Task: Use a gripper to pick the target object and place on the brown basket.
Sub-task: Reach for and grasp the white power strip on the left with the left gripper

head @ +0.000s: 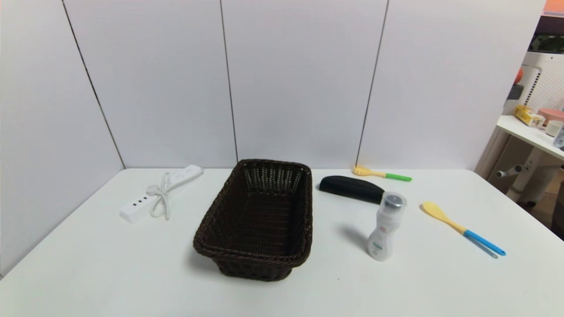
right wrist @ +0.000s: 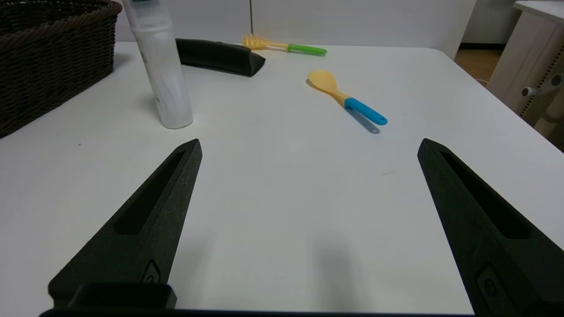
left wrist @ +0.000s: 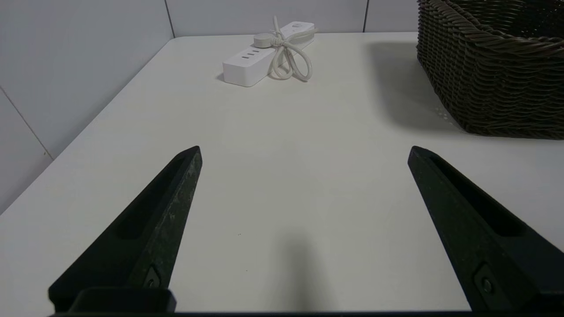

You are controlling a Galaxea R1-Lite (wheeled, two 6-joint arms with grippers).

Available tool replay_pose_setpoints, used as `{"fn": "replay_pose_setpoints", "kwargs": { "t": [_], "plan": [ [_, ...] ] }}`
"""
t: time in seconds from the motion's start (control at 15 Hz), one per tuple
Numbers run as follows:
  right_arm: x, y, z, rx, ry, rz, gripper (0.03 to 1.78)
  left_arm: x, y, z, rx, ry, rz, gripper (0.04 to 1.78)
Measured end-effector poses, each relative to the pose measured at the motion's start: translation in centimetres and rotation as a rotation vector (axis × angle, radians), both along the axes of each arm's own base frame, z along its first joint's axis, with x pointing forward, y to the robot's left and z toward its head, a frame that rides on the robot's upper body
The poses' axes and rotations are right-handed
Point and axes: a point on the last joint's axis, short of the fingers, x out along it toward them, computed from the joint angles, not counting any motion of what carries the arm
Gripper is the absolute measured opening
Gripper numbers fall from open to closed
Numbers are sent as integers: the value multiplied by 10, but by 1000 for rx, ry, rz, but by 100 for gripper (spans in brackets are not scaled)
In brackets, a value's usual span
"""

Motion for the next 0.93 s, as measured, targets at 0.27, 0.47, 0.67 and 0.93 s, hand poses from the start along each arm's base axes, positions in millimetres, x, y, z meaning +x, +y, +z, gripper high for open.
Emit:
{"fn": "replay_pose_setpoints", "kwargs": {
  "t": [0.27,0.47,0.67,0.93],
  "plan": [
    [0,0,0,1,0,0,169,0,0,0,0,0,0,169],
    [0,0,0,0,0,0,169,0,0,0,0,0,0,169],
    [0,0,0,0,0,0,169,0,0,0,0,0,0,169],
    [0,0,0,0,0,0,169,0,0,0,-3,4,1,169]
  ]
}}
